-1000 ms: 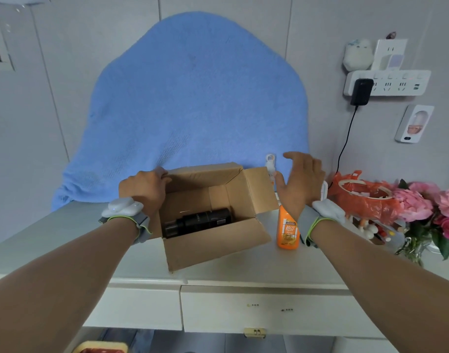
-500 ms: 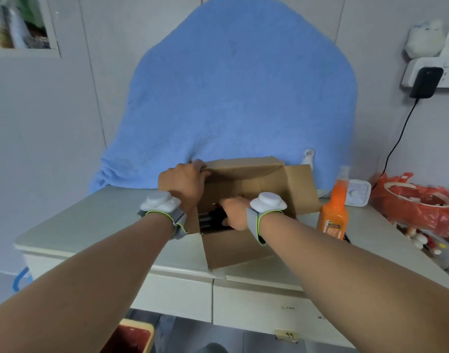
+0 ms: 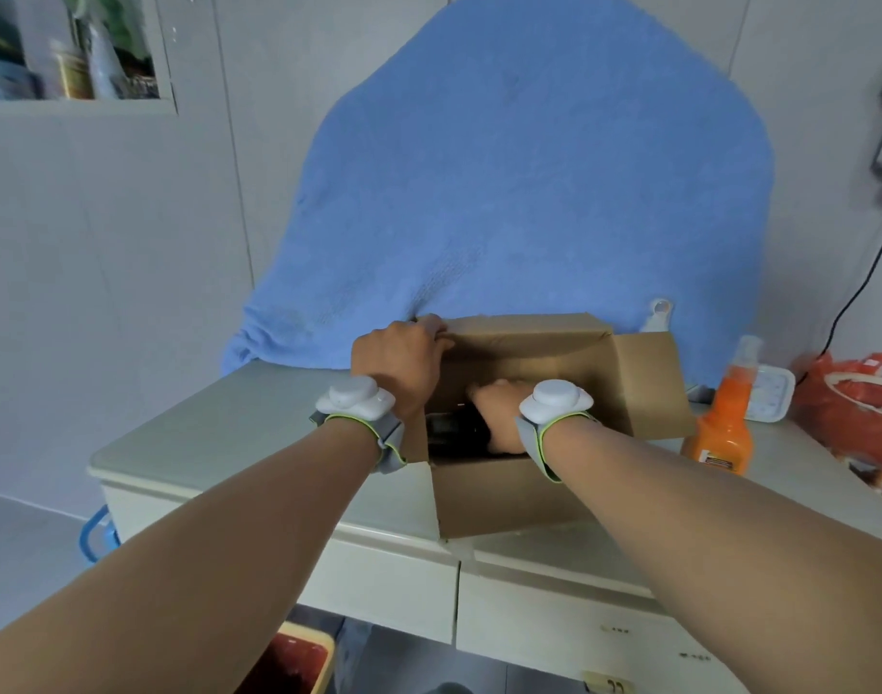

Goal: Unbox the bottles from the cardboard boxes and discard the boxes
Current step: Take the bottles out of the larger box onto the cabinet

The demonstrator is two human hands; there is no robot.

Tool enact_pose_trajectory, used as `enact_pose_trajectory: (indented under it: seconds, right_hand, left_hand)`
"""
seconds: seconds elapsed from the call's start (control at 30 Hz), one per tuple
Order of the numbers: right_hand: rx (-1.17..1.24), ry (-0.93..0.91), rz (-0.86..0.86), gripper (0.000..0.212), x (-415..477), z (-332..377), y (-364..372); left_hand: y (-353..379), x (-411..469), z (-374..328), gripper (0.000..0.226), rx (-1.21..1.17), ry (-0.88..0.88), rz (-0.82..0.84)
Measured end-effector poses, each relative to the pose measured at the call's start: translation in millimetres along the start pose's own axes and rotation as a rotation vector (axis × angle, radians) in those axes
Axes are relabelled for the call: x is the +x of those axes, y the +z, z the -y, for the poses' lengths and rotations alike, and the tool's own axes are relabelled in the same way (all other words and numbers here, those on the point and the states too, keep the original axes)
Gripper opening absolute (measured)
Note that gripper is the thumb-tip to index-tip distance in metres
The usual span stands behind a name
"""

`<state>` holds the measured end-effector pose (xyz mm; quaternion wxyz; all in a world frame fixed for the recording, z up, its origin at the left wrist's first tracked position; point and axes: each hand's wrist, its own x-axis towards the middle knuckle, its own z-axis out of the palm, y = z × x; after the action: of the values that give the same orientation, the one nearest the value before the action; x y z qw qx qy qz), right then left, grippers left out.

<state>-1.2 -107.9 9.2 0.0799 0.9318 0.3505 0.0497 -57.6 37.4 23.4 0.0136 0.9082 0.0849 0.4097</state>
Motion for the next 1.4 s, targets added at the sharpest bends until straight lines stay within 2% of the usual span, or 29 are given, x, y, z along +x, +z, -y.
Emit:
enact_pose_trajectory:
  seconds: [0.07,0.13,0.3,0.57,0.77,0.83,1.07,1.23,1.4]
  right_hand:
    - [0.113,-0.018,-0.05,0.059,-9,-7,-9]
    - [0.27,-0.007,-0.151,0.065,-15,-13,-24]
    - [0.616,-0.01,-0.398,0.055,-25,-26,-49]
    - [1.083,0.108,-0.684,0.051,-26,-36,-74]
    - [1.207,0.287,-0.883,0.043,-32,-55,-69]
    - [1.194,0.379,-0.847,0.044,-35,-64,-55]
    - [1.077,0.56,-0.494,0.05,-43,-77,15]
    - [1.039,0.591,-0.442,0.045,-51,-76,32]
    - [0.92,0.646,-0.4,0.051,-58,-78,23]
  left_hand:
    - [-1,8,8,0.028,0.007,-0.022,0.046]
    - [-3,16,18,0.029,0.031,-0.062,0.096]
    - [-14,26,36,0.029,0.064,-0.148,0.172]
    - [-37,17,77,0.026,0.067,-0.271,0.192]
    - [-59,6,114,0.021,0.163,-0.418,0.168]
    - [-63,2,121,0.022,0.171,-0.447,0.154]
    - [-59,2,108,0.022,0.198,-0.453,0.145]
    - [-58,3,111,0.018,0.2,-0.474,0.135]
    - [-57,6,108,0.014,0.182,-0.528,0.145]
